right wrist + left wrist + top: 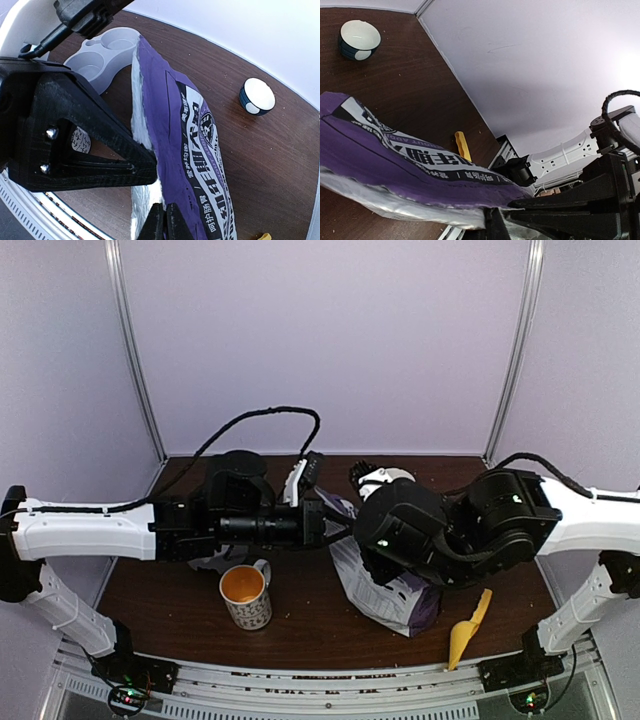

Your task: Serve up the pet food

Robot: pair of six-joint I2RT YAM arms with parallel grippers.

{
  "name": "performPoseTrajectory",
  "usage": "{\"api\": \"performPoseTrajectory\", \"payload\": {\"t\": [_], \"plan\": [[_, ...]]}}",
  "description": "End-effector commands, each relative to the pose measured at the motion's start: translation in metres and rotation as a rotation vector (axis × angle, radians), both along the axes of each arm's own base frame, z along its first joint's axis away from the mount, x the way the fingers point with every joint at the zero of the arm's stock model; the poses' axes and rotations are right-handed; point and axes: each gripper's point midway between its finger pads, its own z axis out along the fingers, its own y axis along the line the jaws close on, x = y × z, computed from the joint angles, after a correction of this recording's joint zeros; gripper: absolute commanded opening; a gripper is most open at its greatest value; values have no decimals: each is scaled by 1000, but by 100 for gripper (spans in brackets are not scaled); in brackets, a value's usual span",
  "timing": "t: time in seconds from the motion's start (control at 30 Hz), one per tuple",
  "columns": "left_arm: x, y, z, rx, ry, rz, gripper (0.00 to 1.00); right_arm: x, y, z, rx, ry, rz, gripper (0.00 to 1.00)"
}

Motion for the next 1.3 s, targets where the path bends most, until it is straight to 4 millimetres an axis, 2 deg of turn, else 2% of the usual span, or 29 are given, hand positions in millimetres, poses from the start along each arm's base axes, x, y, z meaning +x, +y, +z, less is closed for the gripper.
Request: {"api": "performPoseTrajectory", "payload": {"t": [0.0,0.23,0.57,1.27], "plan": [[9,2,12,6,-40,53,0,19,-37,-7,-178,-108,-106,0],[13,-2,-3,59,-15,80,0,24,-38,-13,-244,-148,-133,0],[20,6,-33,155,2,138,0,30,-48,-14,-304,-212,-193,0],[23,22,-86,308,10,191,0,44,-56,8,-275,-285,-278,0]]}}
